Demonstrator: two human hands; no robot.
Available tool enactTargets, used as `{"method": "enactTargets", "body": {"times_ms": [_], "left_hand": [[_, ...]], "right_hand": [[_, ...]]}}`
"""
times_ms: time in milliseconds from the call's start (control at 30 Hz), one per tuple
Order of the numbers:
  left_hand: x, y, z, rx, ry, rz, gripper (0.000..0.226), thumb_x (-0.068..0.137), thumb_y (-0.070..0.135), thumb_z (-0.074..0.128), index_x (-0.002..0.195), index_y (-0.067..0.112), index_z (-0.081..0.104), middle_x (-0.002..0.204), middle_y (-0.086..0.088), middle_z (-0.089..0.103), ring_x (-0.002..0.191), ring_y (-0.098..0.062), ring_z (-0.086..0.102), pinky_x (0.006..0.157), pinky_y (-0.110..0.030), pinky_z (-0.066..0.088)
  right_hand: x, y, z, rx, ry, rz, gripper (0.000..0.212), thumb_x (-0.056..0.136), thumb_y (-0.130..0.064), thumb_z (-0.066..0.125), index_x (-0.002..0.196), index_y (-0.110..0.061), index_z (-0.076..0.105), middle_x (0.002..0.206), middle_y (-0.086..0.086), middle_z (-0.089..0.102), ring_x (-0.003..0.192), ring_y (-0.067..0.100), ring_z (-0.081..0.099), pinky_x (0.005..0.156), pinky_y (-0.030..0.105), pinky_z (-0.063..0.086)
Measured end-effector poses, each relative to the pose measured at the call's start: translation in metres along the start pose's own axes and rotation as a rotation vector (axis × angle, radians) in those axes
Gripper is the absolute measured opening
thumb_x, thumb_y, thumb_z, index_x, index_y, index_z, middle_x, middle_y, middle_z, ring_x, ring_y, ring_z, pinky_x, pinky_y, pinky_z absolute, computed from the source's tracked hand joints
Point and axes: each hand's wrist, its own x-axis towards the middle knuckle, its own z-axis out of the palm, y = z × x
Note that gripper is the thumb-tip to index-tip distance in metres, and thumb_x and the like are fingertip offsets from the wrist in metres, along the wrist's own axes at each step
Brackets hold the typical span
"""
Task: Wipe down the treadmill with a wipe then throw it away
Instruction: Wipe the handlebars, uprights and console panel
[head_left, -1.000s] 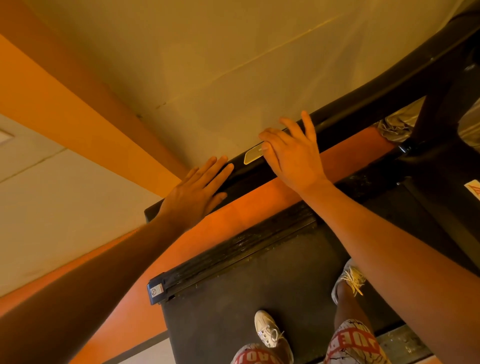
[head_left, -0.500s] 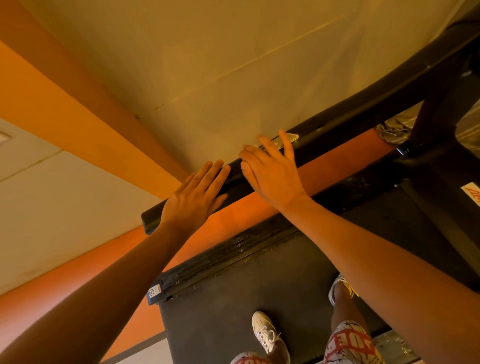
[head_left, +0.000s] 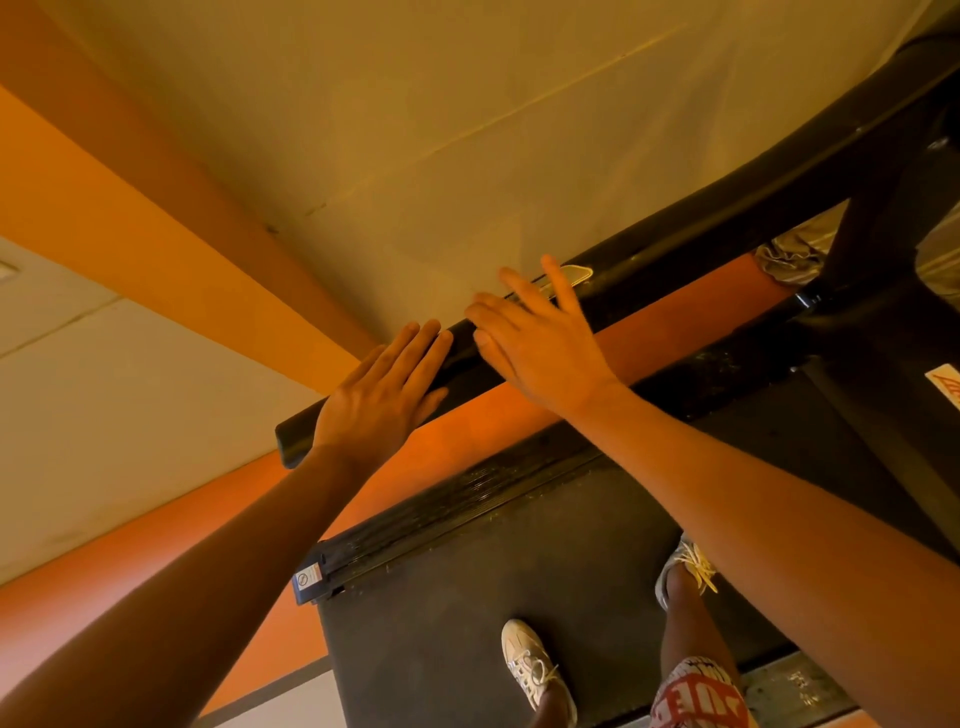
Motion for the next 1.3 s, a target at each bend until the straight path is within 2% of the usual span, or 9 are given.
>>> {"method": "enactTargets", "body": {"times_ms": [167, 267, 400, 600, 767, 900, 1000, 1167, 1300], "left_hand": [[0.000, 0.001, 0.000, -0.013, -0.015, 0.000, 0.061, 0.109, 0.044, 0.028, 0.160, 0.015, 0.011, 0.163, -0.014, 0.032, 0.150, -0.031, 0.030, 0.118, -0.048, 0.032], [0.000, 0.001, 0.000, -0.026, -0.026, -0.011, 0.061, 0.109, 0.045, 0.027, 0.160, 0.015, 0.011, 0.163, -0.014, 0.032, 0.150, -0.032, 0.031, 0.118, -0.049, 0.034], [-0.001, 0.001, 0.000, -0.021, -0.022, -0.009, 0.061, 0.109, 0.044, 0.029, 0.161, 0.014, 0.012, 0.163, -0.014, 0.032, 0.150, -0.033, 0.031, 0.117, -0.050, 0.036], [0.000, 0.001, 0.000, -0.014, -0.017, -0.011, 0.062, 0.109, 0.043, 0.032, 0.161, 0.014, 0.013, 0.163, -0.015, 0.033, 0.149, -0.033, 0.033, 0.116, -0.051, 0.038], [0.000, 0.001, 0.000, -0.013, -0.011, -0.007, 0.063, 0.108, 0.043, 0.034, 0.161, 0.014, 0.014, 0.162, -0.015, 0.035, 0.148, -0.033, 0.035, 0.115, -0.051, 0.040], [0.000, 0.000, 0.000, -0.015, -0.013, -0.007, 0.062, 0.109, 0.043, 0.033, 0.161, 0.013, 0.016, 0.162, -0.015, 0.035, 0.149, -0.033, 0.034, 0.116, -0.050, 0.037], [-0.001, -0.001, 0.001, -0.002, -0.007, -0.006, 0.062, 0.109, 0.042, 0.033, 0.161, 0.013, 0.015, 0.162, -0.015, 0.035, 0.149, -0.032, 0.033, 0.118, -0.050, 0.037], [-0.001, -0.001, 0.002, 0.020, -0.002, 0.006, 0.062, 0.109, 0.043, 0.032, 0.161, 0.013, 0.016, 0.162, -0.015, 0.036, 0.147, -0.035, 0.037, 0.119, -0.052, 0.033], [-0.001, -0.001, 0.002, 0.031, 0.012, 0.008, 0.061, 0.109, 0.043, 0.031, 0.160, 0.012, 0.020, 0.160, -0.016, 0.038, 0.144, -0.036, 0.042, 0.118, -0.052, 0.034]], "right_hand": [[0.000, 0.010, -0.004, 0.003, 0.006, 0.183, 0.041, 0.108, -0.036, 0.037, 0.124, -0.019, 0.070, 0.127, 0.003, 0.071, 0.141, 0.028, 0.048, 0.122, 0.060, 0.017], [0.004, -0.005, -0.002, 0.017, -0.020, 0.110, 0.043, 0.108, -0.036, 0.034, 0.122, -0.018, 0.071, 0.127, 0.003, 0.071, 0.140, 0.028, 0.049, 0.121, 0.060, 0.019], [0.007, 0.022, -0.008, -0.033, -0.046, -0.032, 0.040, 0.108, -0.035, 0.036, 0.122, -0.017, 0.069, 0.120, 0.005, 0.073, 0.138, 0.030, 0.050, 0.122, 0.059, 0.018], [0.006, 0.006, -0.012, -0.007, -0.093, 0.129, 0.048, 0.109, -0.038, 0.029, 0.122, -0.018, 0.070, 0.125, 0.004, 0.072, 0.140, 0.028, 0.048, 0.123, 0.061, 0.017], [0.003, 0.018, -0.013, -0.048, -0.075, 0.015, 0.040, 0.108, -0.036, 0.039, 0.124, -0.016, 0.069, 0.124, 0.006, 0.072, 0.137, 0.031, 0.052, 0.121, 0.058, 0.020], [-0.006, 0.065, -0.022, -0.048, -0.029, 0.164, 0.044, 0.110, -0.037, 0.033, 0.125, -0.015, 0.069, 0.124, 0.006, 0.072, 0.138, 0.031, 0.050, 0.122, 0.062, 0.017], [-0.002, 0.043, -0.020, -0.010, -0.027, 0.264, 0.045, 0.109, -0.035, 0.032, 0.122, -0.015, 0.070, 0.123, 0.006, 0.073, 0.139, 0.030, 0.049, 0.122, 0.062, 0.018], [0.001, 0.025, -0.014, 0.004, -0.085, 0.137, 0.047, 0.110, -0.038, 0.030, 0.125, -0.018, 0.070, 0.126, 0.004, 0.072, 0.142, 0.028, 0.047, 0.123, 0.058, 0.011], [-0.003, 0.057, -0.021, -0.012, -0.029, 0.217, 0.043, 0.109, -0.037, 0.034, 0.125, -0.017, 0.069, 0.124, 0.004, 0.073, 0.141, 0.030, 0.047, 0.123, 0.062, 0.013]]}}
